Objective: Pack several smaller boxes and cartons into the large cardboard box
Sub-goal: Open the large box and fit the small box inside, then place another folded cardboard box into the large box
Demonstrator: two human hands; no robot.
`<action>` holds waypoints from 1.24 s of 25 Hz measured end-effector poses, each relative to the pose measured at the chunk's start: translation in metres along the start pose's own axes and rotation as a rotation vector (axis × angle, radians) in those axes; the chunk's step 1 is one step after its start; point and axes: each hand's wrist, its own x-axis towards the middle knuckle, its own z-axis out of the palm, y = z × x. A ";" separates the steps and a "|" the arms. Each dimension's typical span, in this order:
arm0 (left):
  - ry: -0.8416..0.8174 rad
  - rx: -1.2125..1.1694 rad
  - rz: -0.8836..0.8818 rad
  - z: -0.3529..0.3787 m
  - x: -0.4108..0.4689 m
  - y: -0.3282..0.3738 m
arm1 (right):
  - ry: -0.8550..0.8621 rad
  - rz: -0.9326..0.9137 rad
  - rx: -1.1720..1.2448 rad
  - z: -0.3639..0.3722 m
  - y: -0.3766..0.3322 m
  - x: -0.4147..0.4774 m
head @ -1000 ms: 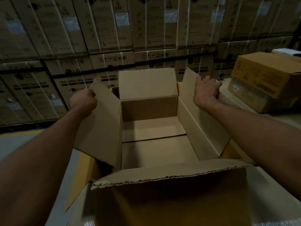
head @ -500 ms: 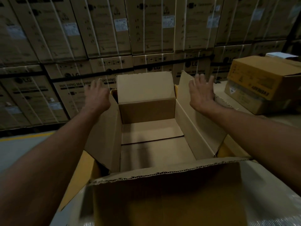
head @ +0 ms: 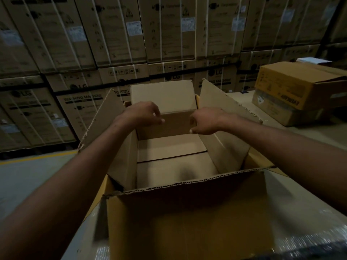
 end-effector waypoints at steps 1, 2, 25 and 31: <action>-0.015 -0.039 0.022 -0.001 -0.009 0.009 | 0.011 -0.004 0.014 -0.003 -0.003 -0.010; -0.023 -0.072 0.041 -0.003 -0.017 0.019 | 0.035 0.000 0.021 -0.005 -0.006 -0.021; 0.509 -0.586 0.205 0.133 -0.179 0.401 | 0.734 0.176 0.551 0.093 0.204 -0.354; 0.392 -0.648 0.195 0.165 -0.134 0.458 | 0.652 0.307 0.624 0.128 0.287 -0.356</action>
